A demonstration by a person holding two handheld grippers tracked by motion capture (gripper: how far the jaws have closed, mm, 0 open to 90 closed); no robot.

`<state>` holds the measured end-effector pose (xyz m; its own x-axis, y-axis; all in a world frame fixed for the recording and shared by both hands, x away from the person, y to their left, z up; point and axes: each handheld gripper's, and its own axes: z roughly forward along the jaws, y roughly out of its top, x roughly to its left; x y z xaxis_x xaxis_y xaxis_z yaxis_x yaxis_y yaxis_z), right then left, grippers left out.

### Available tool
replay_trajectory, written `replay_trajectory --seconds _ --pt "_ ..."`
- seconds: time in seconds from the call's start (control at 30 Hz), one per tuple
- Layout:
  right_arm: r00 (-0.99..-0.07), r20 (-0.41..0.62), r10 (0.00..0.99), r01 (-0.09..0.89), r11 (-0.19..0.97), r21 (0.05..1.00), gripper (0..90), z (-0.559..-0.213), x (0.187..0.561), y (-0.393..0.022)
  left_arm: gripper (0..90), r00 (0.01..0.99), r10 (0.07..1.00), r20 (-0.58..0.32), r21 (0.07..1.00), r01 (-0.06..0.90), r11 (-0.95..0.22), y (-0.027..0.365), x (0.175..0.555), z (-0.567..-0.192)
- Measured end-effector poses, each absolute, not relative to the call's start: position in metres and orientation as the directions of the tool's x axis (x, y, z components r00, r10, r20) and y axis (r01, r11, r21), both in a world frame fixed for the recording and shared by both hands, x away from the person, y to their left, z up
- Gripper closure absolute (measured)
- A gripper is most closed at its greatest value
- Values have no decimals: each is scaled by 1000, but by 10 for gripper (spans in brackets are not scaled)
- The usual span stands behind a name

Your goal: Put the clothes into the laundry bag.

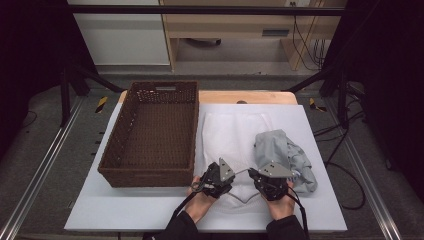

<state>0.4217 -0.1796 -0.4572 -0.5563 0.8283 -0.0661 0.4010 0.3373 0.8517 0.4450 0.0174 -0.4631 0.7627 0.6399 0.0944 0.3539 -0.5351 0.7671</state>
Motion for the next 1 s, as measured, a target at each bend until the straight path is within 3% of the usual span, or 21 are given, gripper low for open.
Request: replay_trajectory --seconds 0.07,0.1,0.3,0.37,0.5,0.73,0.8,0.87,0.9,1.0 --pt "-560 -64 826 408 342 847 874 -458 421 -180 868 769 634 76 773 356 -524 20 445 -461" --pt "-562 -59 825 412 341 845 852 -458 421 -180 873 769 635 77 774 355 -524 22 444 -459" --pt "-581 -66 811 402 356 843 663 -445 412 -188 875 768 640 27 783 382 -492 32 442 -450" --pt "-544 -99 833 387 355 851 636 -434 408 -199 875 762 646 35 781 382 -493 34 441 -449" --pt "-472 -43 881 421 268 866 506 -423 402 -231 875 763 647 9 779 400 -482 38 441 -450" --pt "-446 -39 894 515 292 806 368 -451 410 -242 874 765 643 17 783 390 -485 38 438 -450" --pt "-452 -63 890 528 324 785 372 -459 414 -237 874 765 644 10 786 392 -479 39 439 -450" --pt "-442 -113 890 543 365 757 430 -465 417 -233 873 764 645 8 785 395 -478 39 439 -450" --pt "-439 -121 890 545 371 752 482 -467 417 -233 873 765 645 7 784 396 -479 39 439 -451" --pt "-414 -111 903 562 350 749 756 -465 418 -235 874 765 644 6 783 397 -479 38 439 -451"
